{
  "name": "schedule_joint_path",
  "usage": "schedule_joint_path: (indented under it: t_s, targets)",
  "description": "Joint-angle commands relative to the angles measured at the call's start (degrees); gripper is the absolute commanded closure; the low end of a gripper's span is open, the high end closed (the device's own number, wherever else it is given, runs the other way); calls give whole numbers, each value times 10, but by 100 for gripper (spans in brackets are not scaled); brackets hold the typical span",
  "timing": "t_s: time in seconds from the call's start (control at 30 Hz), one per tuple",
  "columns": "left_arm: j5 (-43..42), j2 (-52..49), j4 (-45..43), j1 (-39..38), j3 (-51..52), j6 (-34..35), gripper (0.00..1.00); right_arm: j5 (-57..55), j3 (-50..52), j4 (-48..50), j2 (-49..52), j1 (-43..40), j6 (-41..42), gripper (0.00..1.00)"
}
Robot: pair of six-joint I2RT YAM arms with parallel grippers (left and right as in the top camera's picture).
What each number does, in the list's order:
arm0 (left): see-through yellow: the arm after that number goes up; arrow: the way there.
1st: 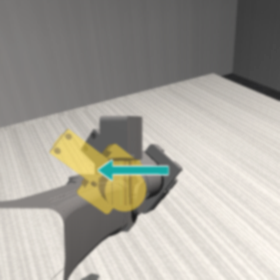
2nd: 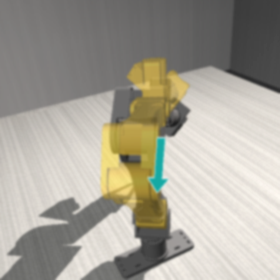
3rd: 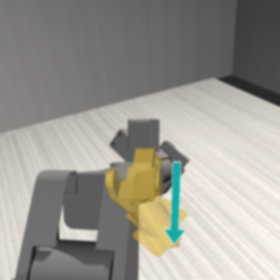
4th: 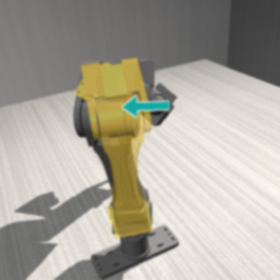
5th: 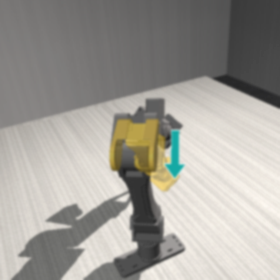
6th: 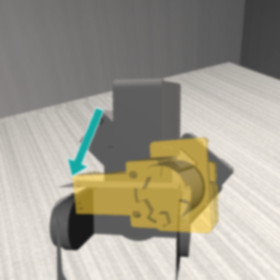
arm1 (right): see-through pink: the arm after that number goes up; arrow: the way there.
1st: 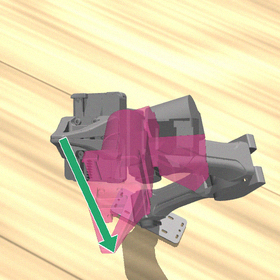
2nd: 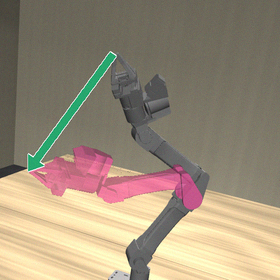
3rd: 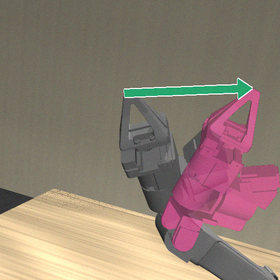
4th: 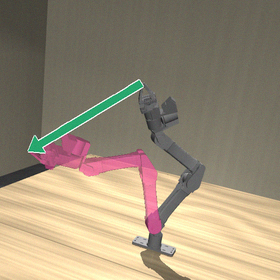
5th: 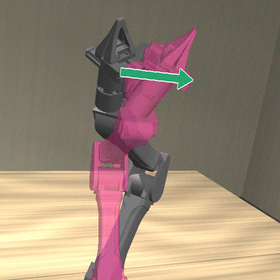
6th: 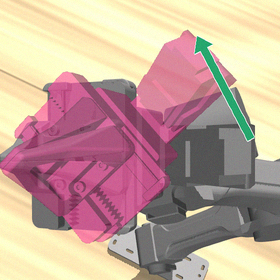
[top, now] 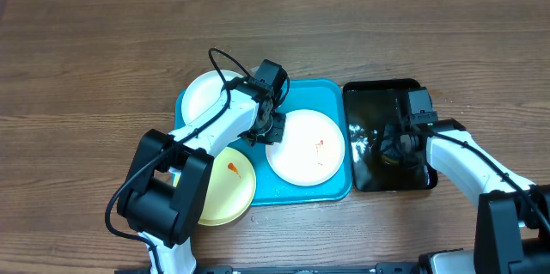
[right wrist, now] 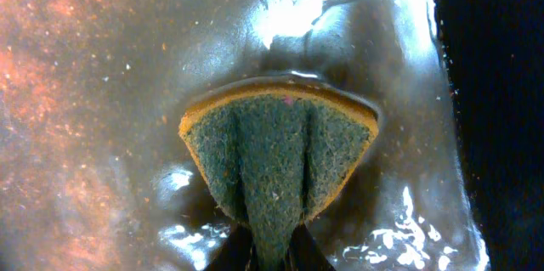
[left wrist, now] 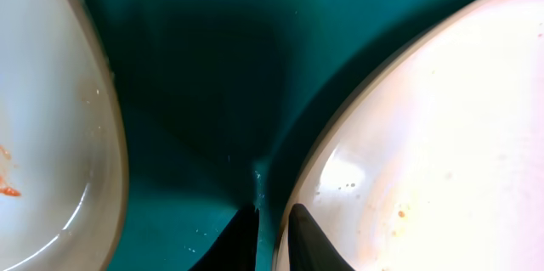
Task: Clean dirty plates on tray and stack at the side
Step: 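Lift the sponge and carry it to the white plate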
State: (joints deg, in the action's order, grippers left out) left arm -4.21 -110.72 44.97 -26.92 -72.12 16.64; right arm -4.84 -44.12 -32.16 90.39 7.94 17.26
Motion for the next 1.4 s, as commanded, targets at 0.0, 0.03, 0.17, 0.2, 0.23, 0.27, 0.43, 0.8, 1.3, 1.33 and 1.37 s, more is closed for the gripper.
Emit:
schedule_joint_path:
  t_s: [0.0,0.03,0.17,0.2,0.23,0.27,0.43,0.8,1.3,1.33,1.37]
  targets:
    - [9,-6,1,-1,3,10,84,-2,-14,5,1,1,-25,96]
    - [10,-6,2,-1,5,10,84,-2,-14,7,1,1,-25,96]
    - [17,-6,-2,-1,13,19,96,-2,-32,-3,0,1,-25,96]
    - [17,-6,-2,-1,13,19,96,-2,-42,-15,-1,1,-25,96]
    - [17,-6,-2,-1,13,19,96,-2,-53,-28,-1,1,-25,96]
    - [17,-6,-2,-1,13,18,96,-2,-65,-44,-1,1,-25,96]
    - [42,-6,6,3,3,19,96,-2,-139,-135,-3,8,-25,96]
    - [27,-6,-3,10,-5,17,96,-4,-161,-172,-3,65,-25,96]
    - [-1,-6,-7,10,-5,4,96,14,-167,-178,-3,62,-23,96]
    - [0,-6,-7,10,-5,9,96,11,-167,-183,-3,64,-27,96]
    - [2,-6,-7,10,-5,16,96,1,-167,-190,-3,65,-28,96]
